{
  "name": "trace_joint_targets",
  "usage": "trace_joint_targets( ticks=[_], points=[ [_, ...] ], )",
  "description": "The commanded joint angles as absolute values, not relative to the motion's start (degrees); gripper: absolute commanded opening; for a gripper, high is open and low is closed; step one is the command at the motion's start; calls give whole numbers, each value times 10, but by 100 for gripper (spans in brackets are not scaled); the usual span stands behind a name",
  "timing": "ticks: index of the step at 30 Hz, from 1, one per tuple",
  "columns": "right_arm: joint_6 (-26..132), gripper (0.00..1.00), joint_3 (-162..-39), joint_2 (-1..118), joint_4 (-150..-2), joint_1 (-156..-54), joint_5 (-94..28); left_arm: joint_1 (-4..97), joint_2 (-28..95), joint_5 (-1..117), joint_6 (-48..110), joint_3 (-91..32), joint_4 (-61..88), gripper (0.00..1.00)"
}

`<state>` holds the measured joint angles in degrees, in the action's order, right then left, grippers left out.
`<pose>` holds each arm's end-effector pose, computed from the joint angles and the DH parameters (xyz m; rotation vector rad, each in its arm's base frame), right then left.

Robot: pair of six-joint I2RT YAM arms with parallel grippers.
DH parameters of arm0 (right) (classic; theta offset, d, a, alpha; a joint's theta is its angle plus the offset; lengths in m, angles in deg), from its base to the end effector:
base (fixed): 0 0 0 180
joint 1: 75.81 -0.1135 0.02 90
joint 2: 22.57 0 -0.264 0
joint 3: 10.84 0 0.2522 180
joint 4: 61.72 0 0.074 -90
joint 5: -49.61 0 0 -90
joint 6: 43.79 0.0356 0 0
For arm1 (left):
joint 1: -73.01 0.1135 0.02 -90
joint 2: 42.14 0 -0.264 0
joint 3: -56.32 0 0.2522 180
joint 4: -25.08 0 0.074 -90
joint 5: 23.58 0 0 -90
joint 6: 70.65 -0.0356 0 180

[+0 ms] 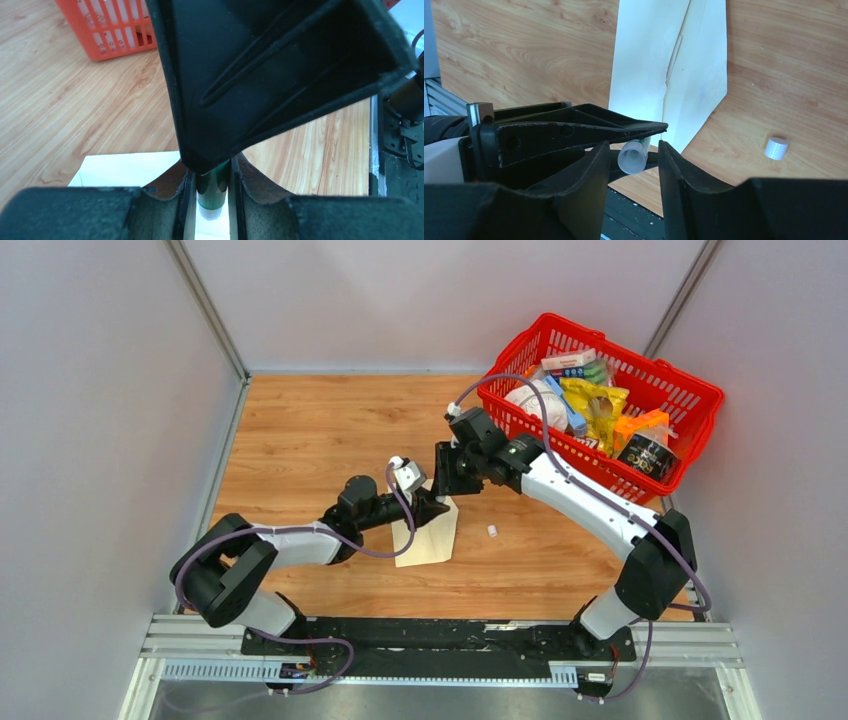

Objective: Place the letter into the envelope and seal it

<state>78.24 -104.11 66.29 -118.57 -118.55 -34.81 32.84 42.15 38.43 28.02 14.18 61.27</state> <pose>0.2422 0.2285 0.3101 -0.2861 2.5896 0.6387 0.2074 -0.1970 0.1960 0.8437 1.5600 -1.0373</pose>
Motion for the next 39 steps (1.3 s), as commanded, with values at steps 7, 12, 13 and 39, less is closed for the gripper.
trace_joint_targets(
  ticks=[7, 12, 13, 39],
  points=[
    [773, 41, -1071, 672, -1210, -1203, -348, 321, 396, 400, 224, 112, 586, 0],
    [776, 34, -1061, 680, -1211, -1207, -337, 320, 392, 400, 219, 106, 586, 0],
    [777, 31, -1060, 680, -1213, -1207, -337, 320, 390, 403, 216, 104, 585, 0],
    [764, 0, -1085, 647, -1264, -1169, -348, 320, 403, 380, 217, 85, 500, 42]
  ],
)
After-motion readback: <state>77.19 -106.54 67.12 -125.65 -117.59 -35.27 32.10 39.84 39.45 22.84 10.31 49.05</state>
